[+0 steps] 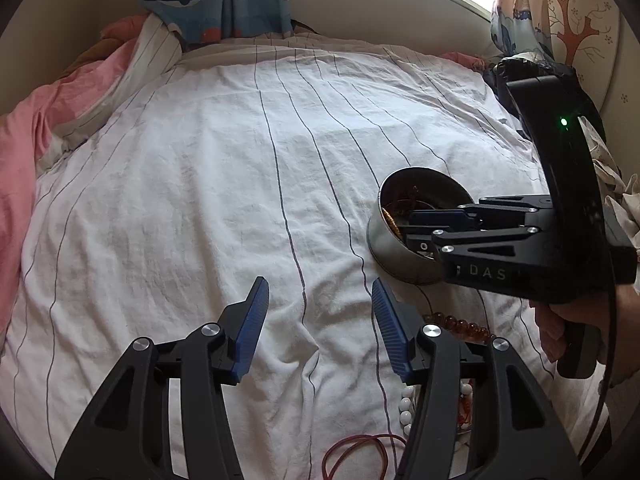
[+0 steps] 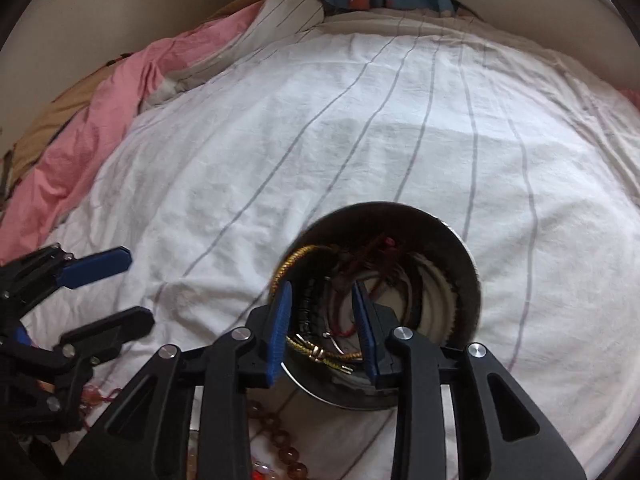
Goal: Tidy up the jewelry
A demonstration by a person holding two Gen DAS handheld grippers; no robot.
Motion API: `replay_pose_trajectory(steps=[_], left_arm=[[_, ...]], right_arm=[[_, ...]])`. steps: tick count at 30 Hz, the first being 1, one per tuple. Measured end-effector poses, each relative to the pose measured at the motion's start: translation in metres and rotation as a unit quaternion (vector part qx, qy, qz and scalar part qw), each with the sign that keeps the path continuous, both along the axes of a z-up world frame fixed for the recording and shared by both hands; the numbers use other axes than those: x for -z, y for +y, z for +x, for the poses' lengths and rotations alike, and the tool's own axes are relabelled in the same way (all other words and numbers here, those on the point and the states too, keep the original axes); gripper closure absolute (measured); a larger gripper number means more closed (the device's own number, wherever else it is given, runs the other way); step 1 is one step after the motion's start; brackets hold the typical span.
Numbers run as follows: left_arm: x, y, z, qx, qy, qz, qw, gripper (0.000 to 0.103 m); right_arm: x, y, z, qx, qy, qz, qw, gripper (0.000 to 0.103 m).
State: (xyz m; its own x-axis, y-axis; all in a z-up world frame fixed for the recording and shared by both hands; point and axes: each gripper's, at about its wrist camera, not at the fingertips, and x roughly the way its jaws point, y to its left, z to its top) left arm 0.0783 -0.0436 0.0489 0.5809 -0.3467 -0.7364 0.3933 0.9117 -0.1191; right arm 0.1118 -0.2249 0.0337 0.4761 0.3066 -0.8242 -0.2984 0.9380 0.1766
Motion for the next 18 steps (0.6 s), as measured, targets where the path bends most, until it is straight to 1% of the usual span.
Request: replay_pose_trajectory(steps=[1, 2, 4, 5, 6, 7, 9, 10, 11, 12, 14, 17, 18], left_arm=[[-0.001, 0.002, 0.000, -0.002, -0.001, -0.001, 1.0000, 0.051], [-0.002, 0.004, 0.001, -0.005, -0.001, -0.002, 1.0000, 0.051], [-0.004, 0.008, 0.001, -0.011, -0.002, -0.007, 0.9999, 0.050], [-0.005, 0.010, 0.001, -0.013, -0.002, -0.009, 0.9999, 0.050], [-0.006, 0.011, 0.001, -0.014, -0.003, -0.010, 0.9999, 0.050], [-0.007, 0.011, 0.001, -0.015, -0.004, -0.009, 0.9998, 0.049], [-0.007, 0.012, 0.000, -0.016, -0.003, -0.008, 0.9998, 0.049], [-0.008, 0.012, -0.001, -0.015, -0.003, -0.007, 0.9999, 0.049], [-0.008, 0.013, -0.003, -0.014, -0.003, -0.005, 0.9999, 0.048], [-0.008, 0.013, -0.005, -0.012, -0.004, -0.002, 0.9999, 0.048], [-0.007, 0.014, -0.010, -0.010, -0.004, 0.002, 0.9999, 0.047], [-0.008, 0.014, -0.017, -0.006, -0.002, 0.003, 1.0000, 0.047], [-0.007, 0.013, -0.021, -0.003, -0.001, 0.004, 1.0000, 0.047]], right_arm=[[-0.001, 0.000, 0.005, -0.016, 0.013, 0.017, 1.000, 0.071], [-0.001, 0.000, 0.008, -0.033, 0.028, 0.045, 0.998, 0.071], [0.000, -0.001, 0.010, -0.066, 0.053, 0.089, 0.992, 0.077], [0.000, -0.002, 0.009, -0.078, 0.061, 0.108, 0.989, 0.084], [0.002, -0.003, 0.008, -0.080, 0.067, 0.121, 0.987, 0.085], [0.003, -0.006, 0.006, -0.072, 0.067, 0.124, 0.987, 0.085], [0.001, -0.011, 0.000, -0.043, 0.047, 0.110, 0.992, 0.082], [-0.006, -0.013, -0.006, -0.028, 0.025, 0.099, 0.994, 0.078], [-0.015, -0.016, -0.016, -0.015, -0.004, 0.093, 0.996, 0.068], [-0.024, -0.018, -0.026, -0.005, -0.028, 0.087, 0.996, 0.064], [-0.038, -0.023, -0.047, 0.007, -0.054, 0.080, 0.995, 0.062], [-0.049, -0.028, -0.081, 0.014, -0.072, 0.063, 0.995, 0.062], [-0.048, -0.029, -0.092, 0.014, -0.068, 0.063, 0.996, 0.062]])
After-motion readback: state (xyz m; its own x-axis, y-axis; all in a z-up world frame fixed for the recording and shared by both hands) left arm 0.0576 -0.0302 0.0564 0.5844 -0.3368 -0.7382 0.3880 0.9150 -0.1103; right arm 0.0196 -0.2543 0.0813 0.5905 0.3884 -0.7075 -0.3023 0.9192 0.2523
